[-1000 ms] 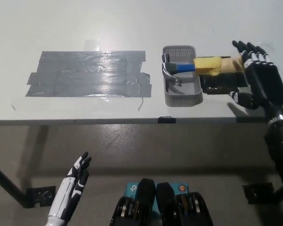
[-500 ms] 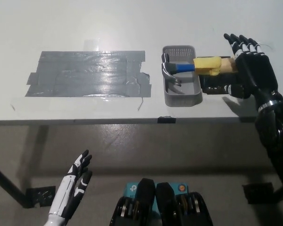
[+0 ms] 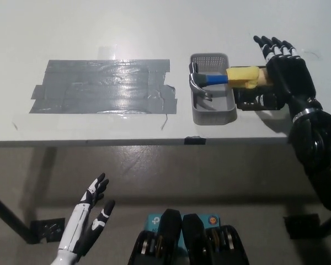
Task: The robot picks the hammer with right hand and hits the black area on the desk and places it back.
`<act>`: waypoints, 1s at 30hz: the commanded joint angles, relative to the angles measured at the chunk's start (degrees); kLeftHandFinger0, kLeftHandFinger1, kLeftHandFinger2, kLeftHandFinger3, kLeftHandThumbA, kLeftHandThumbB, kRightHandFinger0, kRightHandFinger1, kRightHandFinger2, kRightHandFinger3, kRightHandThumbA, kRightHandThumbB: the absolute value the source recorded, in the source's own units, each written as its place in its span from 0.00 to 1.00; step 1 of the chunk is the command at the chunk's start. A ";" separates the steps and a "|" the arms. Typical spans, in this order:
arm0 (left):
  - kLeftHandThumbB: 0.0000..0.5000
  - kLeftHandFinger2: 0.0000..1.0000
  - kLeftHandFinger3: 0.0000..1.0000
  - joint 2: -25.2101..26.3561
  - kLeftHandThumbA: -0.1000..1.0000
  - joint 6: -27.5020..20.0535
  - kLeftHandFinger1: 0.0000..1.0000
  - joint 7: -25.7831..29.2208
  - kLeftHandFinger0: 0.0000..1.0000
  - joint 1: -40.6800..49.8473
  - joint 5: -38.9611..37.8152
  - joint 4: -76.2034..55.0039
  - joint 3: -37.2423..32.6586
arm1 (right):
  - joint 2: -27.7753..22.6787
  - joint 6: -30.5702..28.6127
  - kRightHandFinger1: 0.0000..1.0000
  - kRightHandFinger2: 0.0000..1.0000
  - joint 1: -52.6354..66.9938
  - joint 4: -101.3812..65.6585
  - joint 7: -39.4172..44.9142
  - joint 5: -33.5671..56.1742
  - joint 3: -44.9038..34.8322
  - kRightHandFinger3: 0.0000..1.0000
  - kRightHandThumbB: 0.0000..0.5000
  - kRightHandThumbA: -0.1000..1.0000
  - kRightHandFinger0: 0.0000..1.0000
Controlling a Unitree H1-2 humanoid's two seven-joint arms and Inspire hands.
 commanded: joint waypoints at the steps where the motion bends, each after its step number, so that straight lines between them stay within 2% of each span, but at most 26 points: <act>1: 0.16 1.00 1.00 0.02 0.90 -2.73 1.00 0.91 1.00 -1.08 1.13 -1.56 -0.01 | 1.22 0.71 1.00 1.00 -4.54 1.51 -2.74 -1.59 1.04 1.00 0.81 0.99 1.00; 8: 0.17 1.00 1.00 0.04 0.89 -2.48 1.00 0.62 1.00 -1.31 1.13 -2.10 0.08 | 3.19 0.51 1.00 1.00 -6.23 6.98 -4.52 -1.51 2.59 1.00 0.83 1.00 1.00; 16: 0.16 1.00 1.00 0.16 0.88 -1.95 1.00 0.35 1.00 -1.68 1.55 -2.36 -0.03 | 4.41 0.11 1.00 1.00 -7.87 11.67 -6.56 -1.19 3.35 1.00 0.81 1.00 1.00; 30: 0.15 1.00 1.00 0.65 0.89 -1.80 1.00 0.02 1.00 -2.14 1.64 -2.78 0.03 | 3.74 0.31 1.00 1.00 -10.49 16.08 -8.50 -1.31 5.40 1.00 0.82 1.00 1.00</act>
